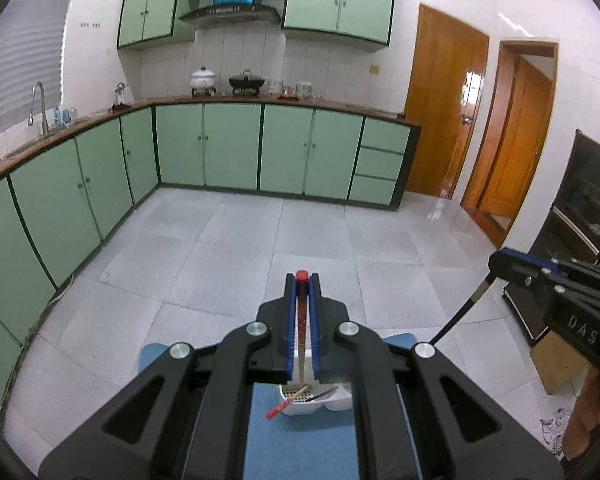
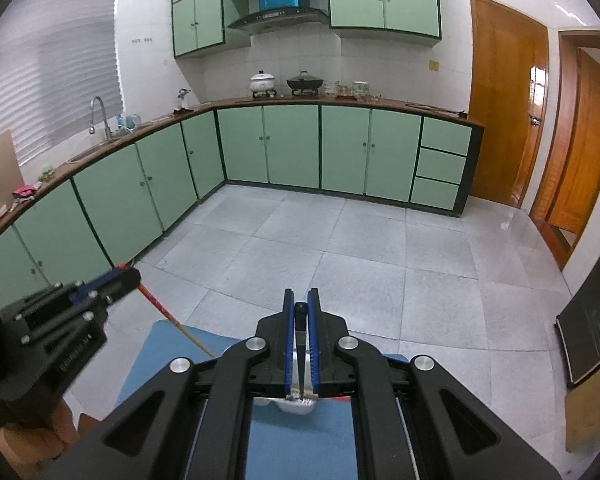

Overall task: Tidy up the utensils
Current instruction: 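Lower both chopsticks into the holder compartments and open both tools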

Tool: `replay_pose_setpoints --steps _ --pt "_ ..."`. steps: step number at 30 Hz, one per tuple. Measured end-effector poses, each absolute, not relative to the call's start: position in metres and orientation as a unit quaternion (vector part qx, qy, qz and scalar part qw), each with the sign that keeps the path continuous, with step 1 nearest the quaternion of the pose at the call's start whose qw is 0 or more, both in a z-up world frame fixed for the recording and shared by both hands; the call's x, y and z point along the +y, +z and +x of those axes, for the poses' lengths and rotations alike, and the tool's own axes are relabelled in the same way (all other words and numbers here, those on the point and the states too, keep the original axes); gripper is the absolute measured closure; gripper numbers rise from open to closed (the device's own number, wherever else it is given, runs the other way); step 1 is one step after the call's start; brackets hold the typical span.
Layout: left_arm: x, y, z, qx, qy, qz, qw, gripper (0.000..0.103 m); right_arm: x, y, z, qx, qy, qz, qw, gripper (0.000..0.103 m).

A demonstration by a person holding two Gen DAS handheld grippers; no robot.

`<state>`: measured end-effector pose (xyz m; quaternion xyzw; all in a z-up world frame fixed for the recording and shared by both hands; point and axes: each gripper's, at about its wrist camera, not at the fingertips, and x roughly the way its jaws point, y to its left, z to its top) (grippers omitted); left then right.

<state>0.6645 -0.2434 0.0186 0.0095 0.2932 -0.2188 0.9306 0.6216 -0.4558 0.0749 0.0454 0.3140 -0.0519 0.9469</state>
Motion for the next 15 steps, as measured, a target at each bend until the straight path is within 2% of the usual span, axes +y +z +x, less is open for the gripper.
replay_pose_setpoints --steps 9,10,13,15 --pt "-0.240 -0.051 0.697 0.345 -0.216 0.020 0.913 0.097 -0.478 0.003 0.658 0.367 -0.046 0.074 0.926 0.095" --pt "-0.237 -0.054 0.698 0.348 -0.214 0.020 0.912 0.095 -0.480 -0.001 0.655 0.371 -0.046 0.077 0.924 0.092" --pt "-0.226 -0.052 0.693 0.346 -0.210 0.025 0.914 0.079 -0.484 -0.009 0.645 0.376 -0.052 0.076 0.922 0.089" --pt "-0.218 -0.040 0.685 0.338 -0.213 0.029 0.916 0.077 -0.485 -0.003 0.638 0.373 -0.051 0.075 0.923 0.089"
